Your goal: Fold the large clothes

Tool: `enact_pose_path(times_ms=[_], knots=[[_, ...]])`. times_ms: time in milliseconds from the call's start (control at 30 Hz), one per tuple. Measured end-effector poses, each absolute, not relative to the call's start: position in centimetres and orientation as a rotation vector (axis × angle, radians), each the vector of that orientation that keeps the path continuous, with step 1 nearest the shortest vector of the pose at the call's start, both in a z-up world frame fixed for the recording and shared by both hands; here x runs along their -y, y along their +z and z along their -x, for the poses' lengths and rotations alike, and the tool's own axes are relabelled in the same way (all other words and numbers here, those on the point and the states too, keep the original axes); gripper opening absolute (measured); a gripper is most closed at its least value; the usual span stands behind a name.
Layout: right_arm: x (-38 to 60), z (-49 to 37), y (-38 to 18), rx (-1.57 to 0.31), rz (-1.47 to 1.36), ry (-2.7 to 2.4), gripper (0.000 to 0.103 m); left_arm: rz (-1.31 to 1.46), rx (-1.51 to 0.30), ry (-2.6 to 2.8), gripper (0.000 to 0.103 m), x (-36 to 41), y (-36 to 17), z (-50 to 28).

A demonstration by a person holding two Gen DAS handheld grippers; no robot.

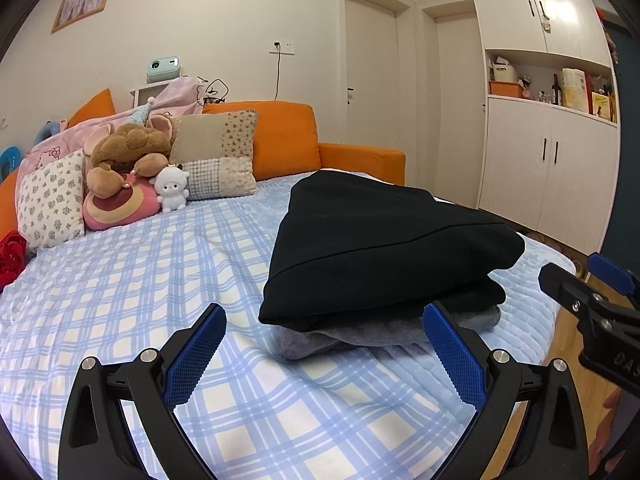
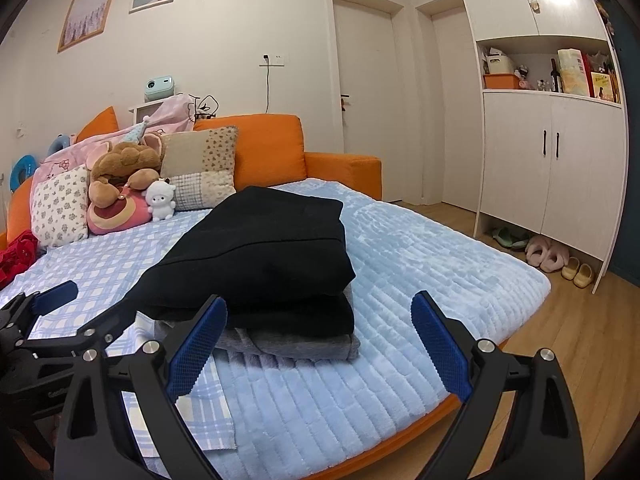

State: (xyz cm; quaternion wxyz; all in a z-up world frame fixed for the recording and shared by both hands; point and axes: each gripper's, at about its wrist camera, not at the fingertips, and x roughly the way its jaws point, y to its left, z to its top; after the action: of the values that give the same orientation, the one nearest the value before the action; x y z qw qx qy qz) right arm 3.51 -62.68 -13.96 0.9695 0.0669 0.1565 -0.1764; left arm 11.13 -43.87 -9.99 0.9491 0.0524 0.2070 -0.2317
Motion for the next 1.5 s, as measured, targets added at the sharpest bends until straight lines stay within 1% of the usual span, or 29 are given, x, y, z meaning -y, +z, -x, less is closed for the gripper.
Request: enact_pose_path(times_ms=[333, 667, 867, 1500], knots=[[63.0, -3.8, -14.5, -0.328, -0.143, -0.359, 0.092, -0.108, -0.430, -0.471, 0.100, 43.7, -10.4, -10.8], [63.3, -4.0, -14.5, -0.321, -0.146, -0.361, 0.092, -0.125, -0.383, -0.468, 0.100, 43.5, -9.6, -10.5], [63.4, -4.2, -14.4, -0.316, -0.137, -0.360, 0.092, -0.102, -0.420, -0.507, 0.100, 43.7, -9.2, -11.2], [62.9, -3.9, -14.7, -0.294, -0.136, -0.356, 0.092, -0.132, -0.410, -0.502, 0.100, 44.0, -9.7, -11.0]])
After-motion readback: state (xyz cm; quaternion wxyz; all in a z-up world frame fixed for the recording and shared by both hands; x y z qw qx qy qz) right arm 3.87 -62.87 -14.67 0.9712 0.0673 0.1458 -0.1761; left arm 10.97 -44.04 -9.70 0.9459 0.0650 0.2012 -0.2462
